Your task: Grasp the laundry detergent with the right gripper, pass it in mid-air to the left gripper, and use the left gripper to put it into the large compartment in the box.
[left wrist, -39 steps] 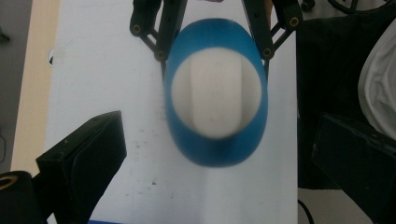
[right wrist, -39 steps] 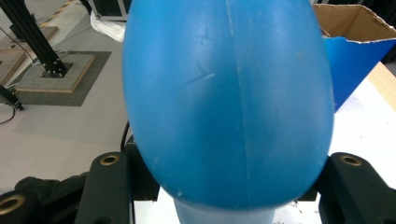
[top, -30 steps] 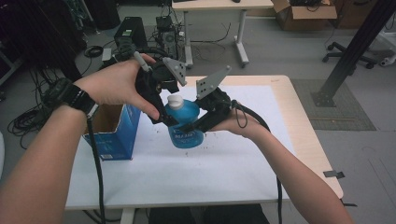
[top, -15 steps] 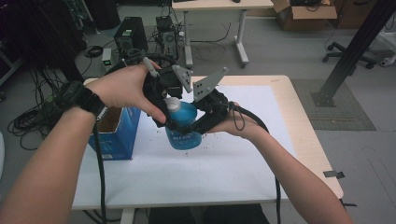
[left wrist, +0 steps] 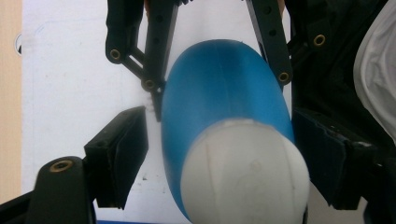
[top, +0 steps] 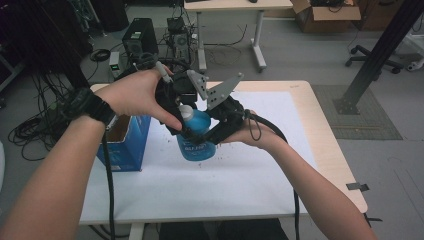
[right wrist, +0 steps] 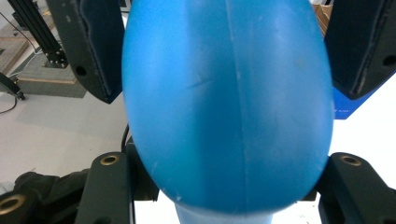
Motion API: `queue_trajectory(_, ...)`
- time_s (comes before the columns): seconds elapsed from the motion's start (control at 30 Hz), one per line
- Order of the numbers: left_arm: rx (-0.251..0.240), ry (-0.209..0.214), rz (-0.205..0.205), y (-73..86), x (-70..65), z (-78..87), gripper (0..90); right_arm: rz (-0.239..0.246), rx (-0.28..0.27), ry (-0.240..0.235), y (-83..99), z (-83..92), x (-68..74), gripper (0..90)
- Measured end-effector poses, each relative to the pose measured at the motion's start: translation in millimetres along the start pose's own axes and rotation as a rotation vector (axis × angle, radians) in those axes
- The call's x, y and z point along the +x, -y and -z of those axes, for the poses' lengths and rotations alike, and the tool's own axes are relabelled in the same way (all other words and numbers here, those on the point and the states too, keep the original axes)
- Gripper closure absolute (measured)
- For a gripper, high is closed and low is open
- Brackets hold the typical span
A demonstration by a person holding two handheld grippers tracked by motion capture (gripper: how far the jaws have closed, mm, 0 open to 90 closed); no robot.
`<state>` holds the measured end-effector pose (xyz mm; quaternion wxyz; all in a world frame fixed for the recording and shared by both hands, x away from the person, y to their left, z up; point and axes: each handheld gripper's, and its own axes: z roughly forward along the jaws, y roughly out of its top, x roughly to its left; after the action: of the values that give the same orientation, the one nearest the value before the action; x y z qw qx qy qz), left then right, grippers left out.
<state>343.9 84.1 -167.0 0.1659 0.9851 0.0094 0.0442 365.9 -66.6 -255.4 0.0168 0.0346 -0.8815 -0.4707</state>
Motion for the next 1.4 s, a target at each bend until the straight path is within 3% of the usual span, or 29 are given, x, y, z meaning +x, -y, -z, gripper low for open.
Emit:
queue_trajectory(0.6,0.014,0.010,0.011,-1.9,-0.4,-0.5,28.3,-0.002,0.009,0.002,2.0,-1.7,0.2,41.9)
queue_trajectory(1.17,0.049,-0.032,-0.011,-5.8,-2.9,-3.2,31.3,-0.014,0.005,-0.001,3.1,-1.6,0.2,42.1)
queue_trajectory(1.4,0.047,-0.033,-0.001,-6.4,-2.7,-2.2,36.9,-0.025,0.004,0.007,4.2,0.1,-0.9,42.1)
